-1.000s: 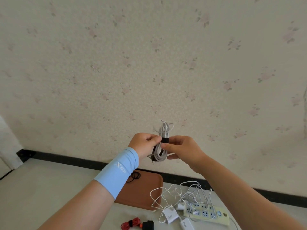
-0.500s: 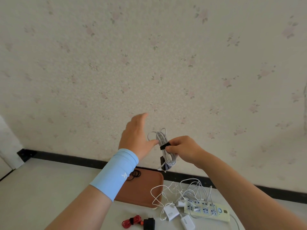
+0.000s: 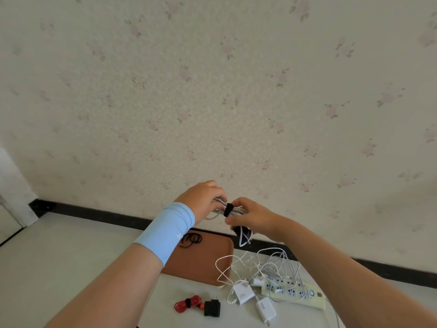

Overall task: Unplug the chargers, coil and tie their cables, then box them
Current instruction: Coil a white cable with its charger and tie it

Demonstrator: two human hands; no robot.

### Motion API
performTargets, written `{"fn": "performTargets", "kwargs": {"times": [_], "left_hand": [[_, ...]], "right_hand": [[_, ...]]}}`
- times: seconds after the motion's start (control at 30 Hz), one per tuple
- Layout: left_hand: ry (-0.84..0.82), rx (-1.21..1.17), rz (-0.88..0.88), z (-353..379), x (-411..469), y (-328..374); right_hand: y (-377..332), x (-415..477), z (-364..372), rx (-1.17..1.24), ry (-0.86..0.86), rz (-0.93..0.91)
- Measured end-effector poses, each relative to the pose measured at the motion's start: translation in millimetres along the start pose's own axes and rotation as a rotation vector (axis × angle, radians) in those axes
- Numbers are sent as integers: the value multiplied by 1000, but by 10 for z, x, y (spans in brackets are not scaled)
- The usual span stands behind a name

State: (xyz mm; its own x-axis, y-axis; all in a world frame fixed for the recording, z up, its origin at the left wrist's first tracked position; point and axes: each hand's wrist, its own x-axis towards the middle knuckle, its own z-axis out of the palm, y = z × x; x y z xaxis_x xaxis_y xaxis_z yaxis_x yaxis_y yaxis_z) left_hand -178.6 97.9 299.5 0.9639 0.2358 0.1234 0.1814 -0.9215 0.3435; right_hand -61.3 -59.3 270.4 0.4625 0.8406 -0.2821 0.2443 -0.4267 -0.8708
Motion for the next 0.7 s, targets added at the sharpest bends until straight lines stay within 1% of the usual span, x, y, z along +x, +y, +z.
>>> {"fn": "performTargets", "kwargs": {"times": [0.07, 0.13, 0.23, 0.33, 0.43, 0.57, 0.7], "left_hand": [[-5, 34, -20, 35, -48, -67], [-19, 55, -57, 88, -114, -160], [-76, 32, -131, 240, -210, -315], [-226, 69, -217, 478, -300, -420], [-380, 89, -279, 798, -431, -543], [-471, 181, -274, 1269, -585, -855], [-650, 197, -295, 1811, -694, -1104]], "right_hand": [[84, 50, 57, -53, -28, -4], [142, 95, 133, -89, 9, -21], [264, 157, 287, -9, 68, -19], [507, 232, 495, 36, 79, -1], [774, 336, 763, -60, 65, 16], [1170, 498, 1190, -170, 43, 81], [1716, 611, 1601, -169, 9, 150]]}}
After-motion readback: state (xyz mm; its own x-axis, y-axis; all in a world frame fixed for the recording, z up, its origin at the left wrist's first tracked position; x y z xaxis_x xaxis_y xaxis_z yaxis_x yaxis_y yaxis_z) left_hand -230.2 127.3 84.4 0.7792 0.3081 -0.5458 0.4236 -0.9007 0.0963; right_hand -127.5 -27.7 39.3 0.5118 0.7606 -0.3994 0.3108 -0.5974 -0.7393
